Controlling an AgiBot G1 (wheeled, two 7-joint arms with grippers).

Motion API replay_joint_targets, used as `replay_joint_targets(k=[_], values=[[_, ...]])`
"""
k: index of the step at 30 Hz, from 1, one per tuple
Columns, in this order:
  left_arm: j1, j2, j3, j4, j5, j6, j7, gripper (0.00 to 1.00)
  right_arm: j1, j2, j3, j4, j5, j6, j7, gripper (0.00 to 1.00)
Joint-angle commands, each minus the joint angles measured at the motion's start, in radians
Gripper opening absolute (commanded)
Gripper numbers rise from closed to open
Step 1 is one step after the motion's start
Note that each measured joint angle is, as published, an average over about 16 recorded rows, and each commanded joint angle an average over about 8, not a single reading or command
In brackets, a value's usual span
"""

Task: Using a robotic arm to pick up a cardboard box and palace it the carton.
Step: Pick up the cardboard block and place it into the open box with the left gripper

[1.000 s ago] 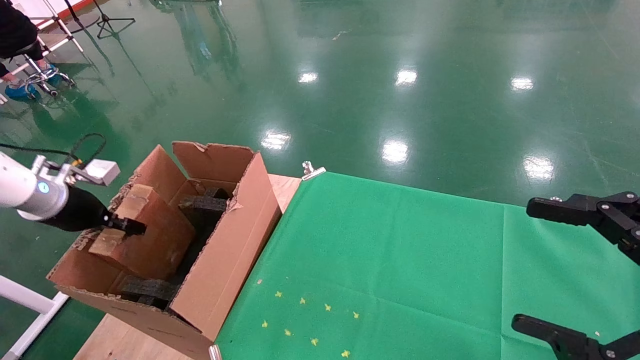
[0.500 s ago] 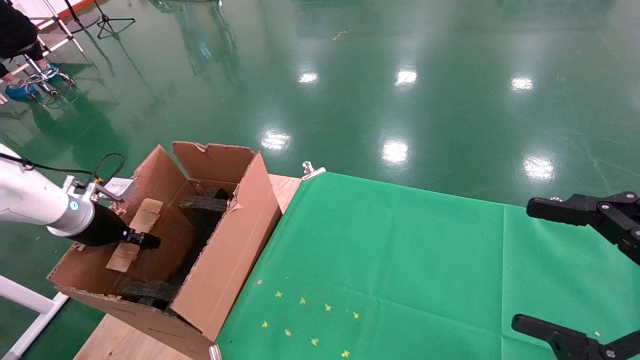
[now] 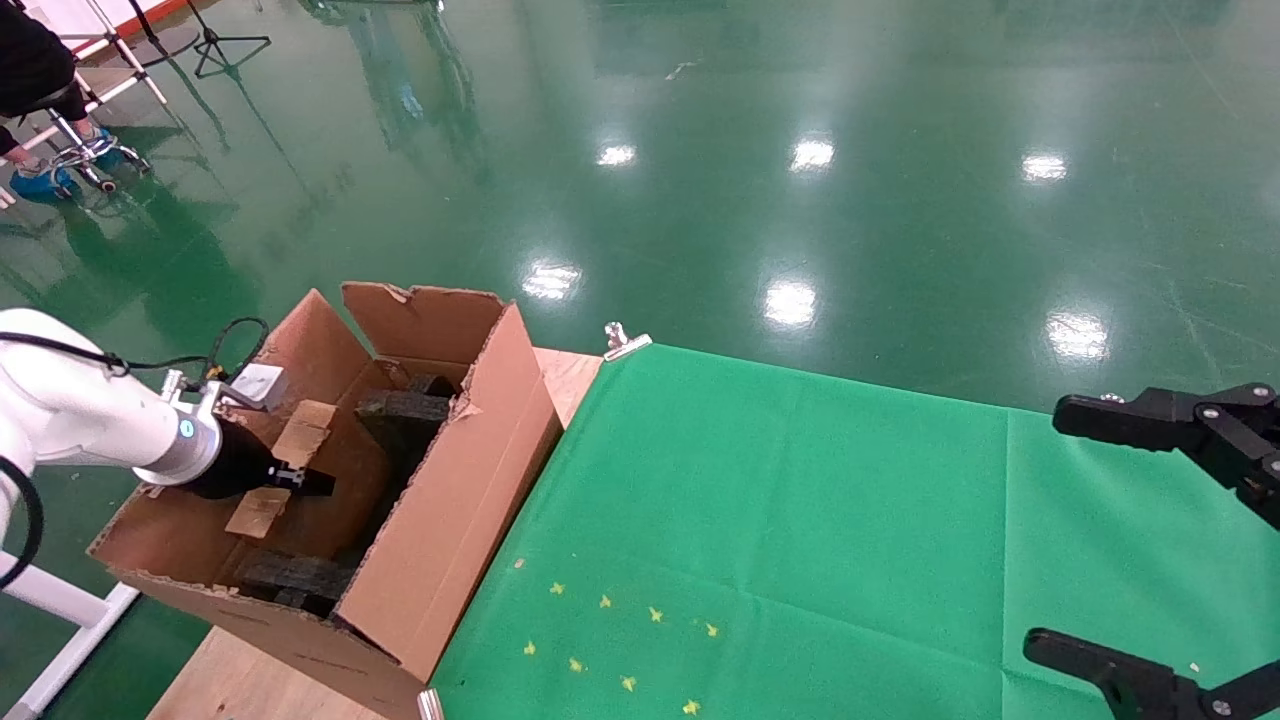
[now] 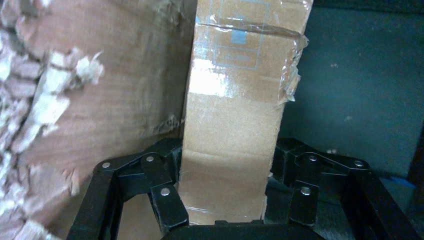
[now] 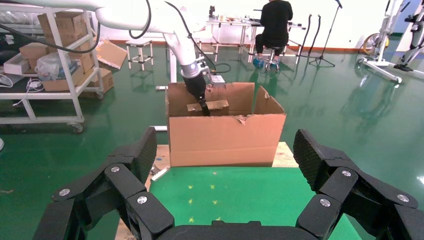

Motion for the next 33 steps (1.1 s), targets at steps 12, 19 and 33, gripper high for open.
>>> replay_joint_targets(k=[12,19,33], values=[[0.021,0.019,0.001,0.014,0.001,-0.004,-0.002,0.0,0.0,0.0,0.0,0.0,0.0,0.0,0.0,1.0],[0.023,0.024,0.002,0.019,0.002,-0.002,-0.008,0.86,0.0,0.0,0.0,0.0,0.0,0.0,0.0,1.0],[0.014,0.023,0.004,0.02,0.006,0.003,-0.009,1.0,0.0,0.0,0.0,0.0,0.0,0.0,0.0,1.0]])
